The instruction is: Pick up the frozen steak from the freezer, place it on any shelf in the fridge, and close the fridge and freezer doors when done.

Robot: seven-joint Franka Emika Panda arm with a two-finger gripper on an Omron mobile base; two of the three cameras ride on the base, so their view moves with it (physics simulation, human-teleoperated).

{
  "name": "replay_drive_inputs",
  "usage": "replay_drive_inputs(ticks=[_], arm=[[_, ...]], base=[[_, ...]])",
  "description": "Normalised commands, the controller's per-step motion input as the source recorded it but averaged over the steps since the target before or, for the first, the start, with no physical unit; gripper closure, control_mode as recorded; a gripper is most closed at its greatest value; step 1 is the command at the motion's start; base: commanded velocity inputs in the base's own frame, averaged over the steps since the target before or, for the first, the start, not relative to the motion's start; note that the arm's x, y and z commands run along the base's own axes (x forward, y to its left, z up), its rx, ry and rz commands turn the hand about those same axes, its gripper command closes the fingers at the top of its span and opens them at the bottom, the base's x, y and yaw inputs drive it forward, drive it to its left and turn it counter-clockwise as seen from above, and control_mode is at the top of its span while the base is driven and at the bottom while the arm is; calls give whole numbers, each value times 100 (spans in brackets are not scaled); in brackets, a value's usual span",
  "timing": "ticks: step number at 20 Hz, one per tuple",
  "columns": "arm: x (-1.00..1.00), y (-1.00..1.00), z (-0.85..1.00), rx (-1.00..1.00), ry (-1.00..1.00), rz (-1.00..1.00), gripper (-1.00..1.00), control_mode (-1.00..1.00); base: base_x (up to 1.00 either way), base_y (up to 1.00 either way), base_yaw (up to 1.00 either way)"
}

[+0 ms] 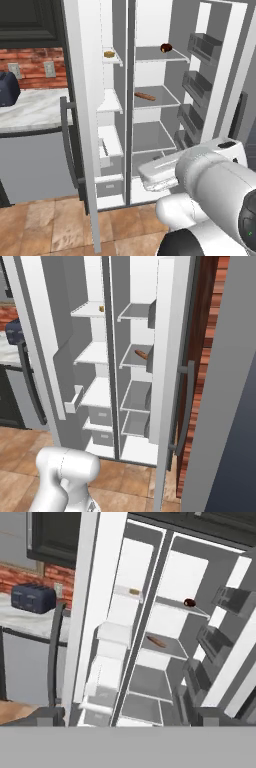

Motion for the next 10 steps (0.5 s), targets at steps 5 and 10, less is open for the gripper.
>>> replay_drive_inputs(ticks=[5, 10], arm=[[-4, 100, 3, -1, -37, -2, -100, -100], [24, 100, -10, 3, -21, -17, -100, -100]], base=[[0, 0, 0], [0, 0, 0]])
